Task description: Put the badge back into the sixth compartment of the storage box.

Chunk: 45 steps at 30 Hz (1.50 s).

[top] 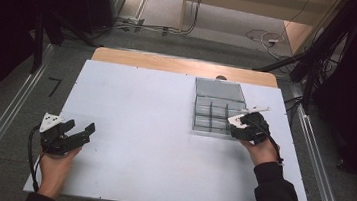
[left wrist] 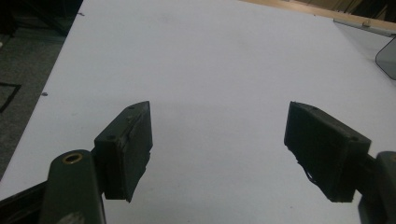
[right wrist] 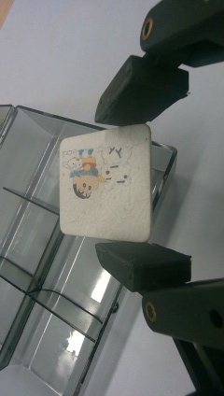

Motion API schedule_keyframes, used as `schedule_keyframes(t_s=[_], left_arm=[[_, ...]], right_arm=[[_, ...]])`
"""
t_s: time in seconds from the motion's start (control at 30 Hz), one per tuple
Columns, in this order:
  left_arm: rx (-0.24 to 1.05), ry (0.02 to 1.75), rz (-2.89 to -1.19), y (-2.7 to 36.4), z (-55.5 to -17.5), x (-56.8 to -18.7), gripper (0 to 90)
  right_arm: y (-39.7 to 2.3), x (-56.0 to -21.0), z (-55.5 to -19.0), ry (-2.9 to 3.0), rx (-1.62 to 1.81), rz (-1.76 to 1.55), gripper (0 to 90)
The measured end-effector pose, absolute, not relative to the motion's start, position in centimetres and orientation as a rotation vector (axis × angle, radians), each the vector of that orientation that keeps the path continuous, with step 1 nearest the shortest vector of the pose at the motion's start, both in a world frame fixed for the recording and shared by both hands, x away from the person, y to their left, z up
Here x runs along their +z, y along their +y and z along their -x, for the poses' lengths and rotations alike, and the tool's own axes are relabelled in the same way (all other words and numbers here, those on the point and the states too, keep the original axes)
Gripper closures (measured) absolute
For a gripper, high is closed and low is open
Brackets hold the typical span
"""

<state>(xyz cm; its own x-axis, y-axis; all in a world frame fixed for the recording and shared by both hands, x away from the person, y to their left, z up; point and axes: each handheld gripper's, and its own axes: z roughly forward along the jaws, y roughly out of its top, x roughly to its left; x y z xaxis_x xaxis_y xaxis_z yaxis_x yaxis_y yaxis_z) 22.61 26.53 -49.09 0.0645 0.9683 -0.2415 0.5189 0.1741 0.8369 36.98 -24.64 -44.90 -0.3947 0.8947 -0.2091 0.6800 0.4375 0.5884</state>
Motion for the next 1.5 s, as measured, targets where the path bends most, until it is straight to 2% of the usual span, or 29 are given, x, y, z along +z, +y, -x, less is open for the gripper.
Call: schedule_keyframes(t_s=[1.03,1.5], left_arm=[[0.647,1.575,-1.462,26.63,-22.57,-49.07,23.7],[0.648,1.575,-1.462,26.62,-22.57,-49.06,23.6]], right_arm=[[-23.80,-44.37,-37.35,2.223,0.499,-1.251,32.5],[-24.04,-44.00,-37.52,2.214,0.561,-1.290,28.0]])
